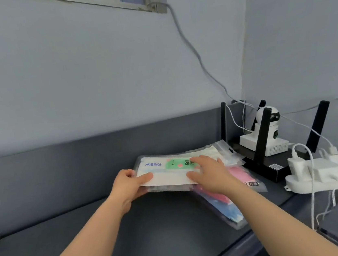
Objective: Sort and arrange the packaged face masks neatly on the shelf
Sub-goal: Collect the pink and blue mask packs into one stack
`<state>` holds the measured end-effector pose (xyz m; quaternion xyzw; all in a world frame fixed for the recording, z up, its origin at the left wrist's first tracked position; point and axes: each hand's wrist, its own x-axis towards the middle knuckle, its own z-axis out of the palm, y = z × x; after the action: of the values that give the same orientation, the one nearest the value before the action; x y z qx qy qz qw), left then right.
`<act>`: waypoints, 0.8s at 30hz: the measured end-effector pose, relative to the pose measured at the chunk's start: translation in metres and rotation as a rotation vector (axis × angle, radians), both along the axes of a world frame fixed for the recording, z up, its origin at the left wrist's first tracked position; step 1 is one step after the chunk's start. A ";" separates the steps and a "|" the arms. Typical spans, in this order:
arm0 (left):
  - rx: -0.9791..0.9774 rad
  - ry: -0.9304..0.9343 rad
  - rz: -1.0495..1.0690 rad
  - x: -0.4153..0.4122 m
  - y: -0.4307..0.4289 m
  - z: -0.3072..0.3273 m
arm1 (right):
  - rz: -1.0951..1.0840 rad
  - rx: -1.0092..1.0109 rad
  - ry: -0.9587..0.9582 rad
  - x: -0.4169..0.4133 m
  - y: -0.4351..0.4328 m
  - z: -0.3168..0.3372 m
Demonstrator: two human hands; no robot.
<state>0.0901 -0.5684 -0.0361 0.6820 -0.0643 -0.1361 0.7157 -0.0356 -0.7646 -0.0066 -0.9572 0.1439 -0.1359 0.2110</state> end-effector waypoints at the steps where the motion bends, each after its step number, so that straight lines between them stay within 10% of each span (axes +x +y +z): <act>1: -0.070 0.035 -0.023 0.000 0.014 -0.002 | 0.029 0.047 -0.059 0.000 0.005 0.000; 19: -0.284 0.065 0.210 -0.005 0.146 -0.035 | -0.104 -0.511 0.076 0.030 0.006 -0.013; 24: -0.355 0.025 0.234 -0.010 0.152 -0.046 | 0.045 -0.274 0.146 0.023 -0.001 0.007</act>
<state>0.0805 -0.4163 -0.0819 0.5465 0.0012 -0.0468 0.8362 -0.0121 -0.7652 0.0008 -0.9873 0.1176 -0.0798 0.0705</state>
